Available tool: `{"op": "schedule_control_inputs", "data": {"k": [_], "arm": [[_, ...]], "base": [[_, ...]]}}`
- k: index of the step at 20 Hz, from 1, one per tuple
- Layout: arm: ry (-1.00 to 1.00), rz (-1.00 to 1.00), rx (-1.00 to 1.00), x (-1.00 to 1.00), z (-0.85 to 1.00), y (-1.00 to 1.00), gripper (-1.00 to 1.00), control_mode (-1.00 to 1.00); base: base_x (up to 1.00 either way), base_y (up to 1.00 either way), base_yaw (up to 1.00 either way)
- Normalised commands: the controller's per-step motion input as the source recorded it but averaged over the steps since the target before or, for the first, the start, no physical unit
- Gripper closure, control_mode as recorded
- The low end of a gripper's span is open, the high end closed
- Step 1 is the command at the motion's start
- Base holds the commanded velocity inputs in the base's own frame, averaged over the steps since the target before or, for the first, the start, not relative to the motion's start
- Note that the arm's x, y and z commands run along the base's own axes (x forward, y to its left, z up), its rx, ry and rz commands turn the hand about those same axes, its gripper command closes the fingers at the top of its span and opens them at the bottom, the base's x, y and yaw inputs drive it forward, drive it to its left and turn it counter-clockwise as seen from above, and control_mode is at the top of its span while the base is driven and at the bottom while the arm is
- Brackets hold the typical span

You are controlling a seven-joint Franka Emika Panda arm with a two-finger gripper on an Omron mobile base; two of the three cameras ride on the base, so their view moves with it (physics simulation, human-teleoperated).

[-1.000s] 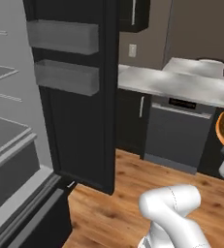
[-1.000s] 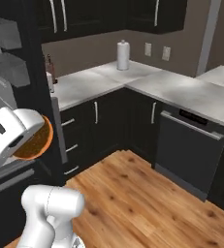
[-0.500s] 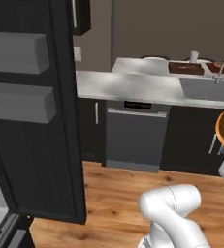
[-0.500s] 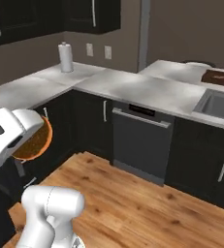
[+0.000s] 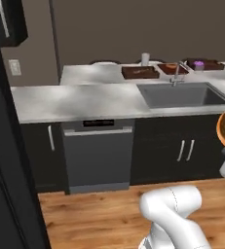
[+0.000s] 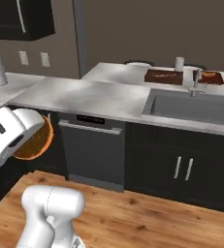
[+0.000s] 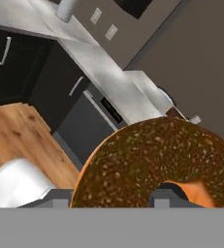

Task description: Take the donuts from the fridge and place them on the empty tray on the dining counter.

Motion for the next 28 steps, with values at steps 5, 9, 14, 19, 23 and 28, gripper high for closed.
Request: {"op": "schedule_control_inputs", "data": {"k": [5, 9, 14, 19, 23, 28], "arm": [[0.00, 0.00, 0.00, 0.00, 0.00, 0.00, 1.00, 1.00], [0.00, 0.00, 0.00, 0.00, 0.00, 0.00, 1.00, 1.00], [0.00, 0.00, 0.00, 0.00, 0.00, 0.00, 1.00, 1.00], [0.00, 0.00, 0.00, 0.00, 0.00, 0.00, 1.00, 1.00], [0.00, 0.00, 0.00, 0.00, 0.00, 0.00, 1.00, 1.00], [0.00, 0.00, 0.00, 0.00, 0.00, 0.00, 1.00, 1.00]], "base": [[0.44, -0.24, -0.51], [0.17, -0.37, -0.54], [0.23, -0.34, -0.61], [0.70, -0.10, -0.64], [0.93, -0.01, -0.63], [1.00, -0.01, -0.61]]}}
